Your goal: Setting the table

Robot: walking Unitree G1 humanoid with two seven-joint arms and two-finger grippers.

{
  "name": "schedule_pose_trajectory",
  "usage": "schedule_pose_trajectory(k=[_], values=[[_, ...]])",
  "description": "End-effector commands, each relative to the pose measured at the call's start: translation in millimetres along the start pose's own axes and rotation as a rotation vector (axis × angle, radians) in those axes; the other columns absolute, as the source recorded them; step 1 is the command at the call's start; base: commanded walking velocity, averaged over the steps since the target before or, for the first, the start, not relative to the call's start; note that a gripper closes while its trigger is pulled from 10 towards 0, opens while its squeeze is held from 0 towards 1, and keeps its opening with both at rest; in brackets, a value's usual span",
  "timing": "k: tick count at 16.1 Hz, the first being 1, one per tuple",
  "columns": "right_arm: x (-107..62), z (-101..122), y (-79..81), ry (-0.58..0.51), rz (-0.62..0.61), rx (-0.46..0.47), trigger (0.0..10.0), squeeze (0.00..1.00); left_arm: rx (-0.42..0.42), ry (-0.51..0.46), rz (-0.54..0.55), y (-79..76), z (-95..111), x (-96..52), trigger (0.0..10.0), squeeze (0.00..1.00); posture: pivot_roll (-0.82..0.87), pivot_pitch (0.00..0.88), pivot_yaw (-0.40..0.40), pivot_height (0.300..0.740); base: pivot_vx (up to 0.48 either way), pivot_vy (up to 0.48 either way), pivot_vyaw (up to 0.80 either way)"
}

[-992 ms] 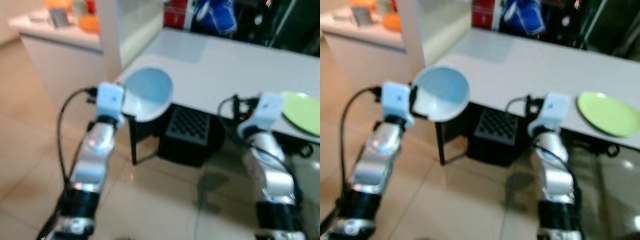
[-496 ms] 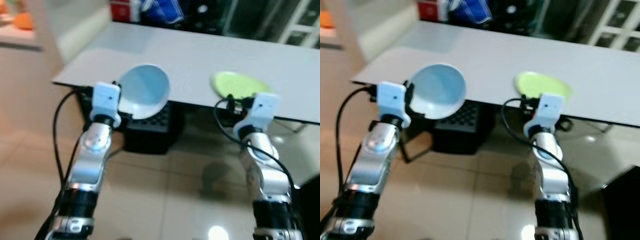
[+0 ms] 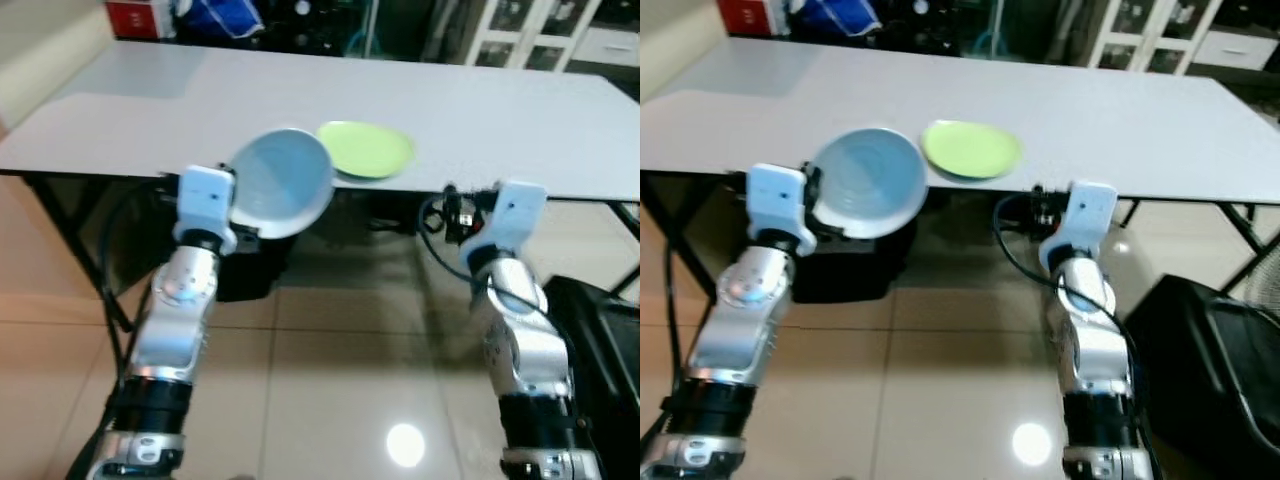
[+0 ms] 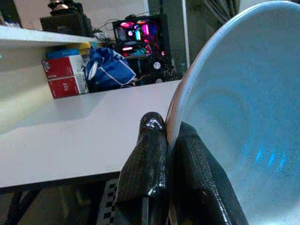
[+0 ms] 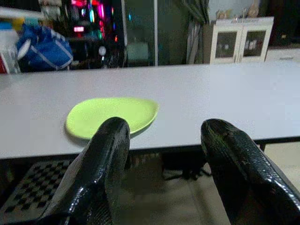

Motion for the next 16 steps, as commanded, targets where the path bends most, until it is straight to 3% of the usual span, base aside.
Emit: schedule_pose_trajectory(k=[1,3,7,9,16], values=[[-2.8,-1,-6.6,0.003,-0.008,0.002,10.0,0.00,-0.016,-0.045,0.002,-5.6,13,4.3,10.0,0.00,0.05,0.000,-0.034,0.740,0.000,0.000,0.00],[-4.6,-2,-0.3,0.008,0.011,0.010,10.0,0.00,-0.069,-0.016,0.016,-3.3,12,2.6,10.0,0.00,0.04,0.000,-0.029,0.740,0.000,0.000,0.00],[1.5,2,4.8,0.011,0.014,0.021,10.0,0.00,-0.072,-0.054,0.075,13.6,22,6.6,10.0,0.00,0.05,0.000,-0.036,0.740,0.000,0.000,0.00],[1.2,-1,6.6,0.019,0.015,0.030,10.0,0.00,-0.057,-0.055,0.059,12.7,21,3.8,10.0,0.00,0.06,0.000,-0.029,0.740,0.000,0.000,0.00],[-0.4,0,3.6,0.018,-0.018,0.043,10.0,0.00,-0.058,-0.084,0.007,3.5,28,2.4,10.0,0.00,0.05,0.000,-0.017,0.740,0.340,0.000,0.00]])
Point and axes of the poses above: a point about 5 cm out from each wrist's last joint towards the gripper, its own x axis pointing out of the wrist towards the gripper, its own z axis along the axis of the wrist's last joint, y = z × x, the point moved 4 cm from there along x, pointing out of the wrist towards the gripper, and after that the axes turned 12 degrees about x, right-handed, at the moved point
